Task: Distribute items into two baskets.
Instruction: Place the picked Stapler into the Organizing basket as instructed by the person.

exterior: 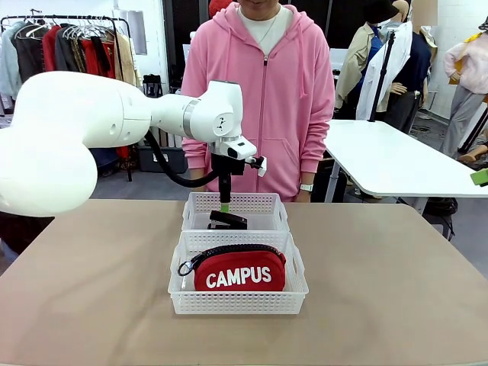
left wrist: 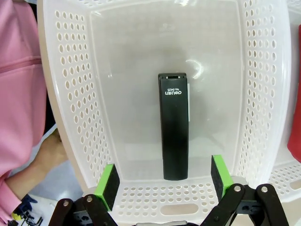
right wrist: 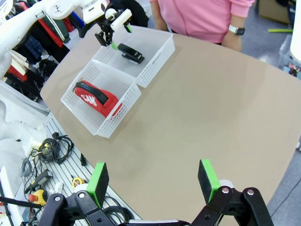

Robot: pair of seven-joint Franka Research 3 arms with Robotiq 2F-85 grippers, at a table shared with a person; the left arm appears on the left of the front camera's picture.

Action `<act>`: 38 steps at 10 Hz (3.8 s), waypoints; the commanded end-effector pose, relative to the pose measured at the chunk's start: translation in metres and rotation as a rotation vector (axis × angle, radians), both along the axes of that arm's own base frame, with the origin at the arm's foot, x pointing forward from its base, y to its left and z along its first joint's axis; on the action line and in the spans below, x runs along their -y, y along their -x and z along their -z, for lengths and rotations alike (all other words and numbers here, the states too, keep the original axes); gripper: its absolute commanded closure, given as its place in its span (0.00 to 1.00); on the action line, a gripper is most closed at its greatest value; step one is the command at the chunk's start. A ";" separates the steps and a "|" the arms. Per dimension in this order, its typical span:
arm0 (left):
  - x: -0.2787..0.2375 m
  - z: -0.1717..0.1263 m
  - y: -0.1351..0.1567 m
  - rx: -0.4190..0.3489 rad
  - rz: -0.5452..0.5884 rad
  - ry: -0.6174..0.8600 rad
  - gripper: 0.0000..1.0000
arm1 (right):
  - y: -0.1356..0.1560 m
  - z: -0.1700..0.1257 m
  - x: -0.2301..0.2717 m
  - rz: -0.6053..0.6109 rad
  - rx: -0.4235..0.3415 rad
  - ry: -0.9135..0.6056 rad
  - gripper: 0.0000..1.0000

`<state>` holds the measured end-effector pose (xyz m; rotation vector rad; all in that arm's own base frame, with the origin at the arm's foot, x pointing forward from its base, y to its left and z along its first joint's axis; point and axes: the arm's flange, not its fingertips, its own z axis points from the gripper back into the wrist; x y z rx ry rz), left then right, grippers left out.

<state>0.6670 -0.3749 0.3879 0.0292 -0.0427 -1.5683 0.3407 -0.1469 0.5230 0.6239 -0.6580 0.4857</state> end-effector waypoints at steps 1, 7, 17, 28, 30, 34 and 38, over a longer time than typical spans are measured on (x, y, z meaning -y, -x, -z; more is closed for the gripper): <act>-0.001 -0.003 0.000 0.008 0.001 -0.003 0.00 | -0.001 -0.001 0.000 -0.006 0.014 -0.009 0.00; -0.001 -0.003 0.000 0.008 0.001 -0.003 0.00 | -0.001 -0.001 0.000 -0.006 0.014 -0.009 0.00; -0.099 -0.068 0.016 -0.029 -0.157 0.152 0.00 | -0.001 -0.001 0.000 -0.006 0.014 -0.009 0.00; -0.395 -0.119 0.087 -0.059 -0.602 0.615 0.00 | -0.001 -0.001 0.000 -0.006 0.014 -0.009 0.00; -0.432 -0.119 0.106 -0.045 -0.627 0.719 0.00 | -0.001 -0.001 0.000 -0.006 0.014 -0.009 0.00; -0.470 -0.130 0.156 -0.017 -0.698 0.844 0.00 | -0.001 -0.001 0.000 -0.006 0.014 -0.009 0.00; -0.473 -0.116 0.178 -0.116 -0.771 0.815 0.00 | -0.001 -0.001 0.000 -0.006 0.014 -0.009 0.00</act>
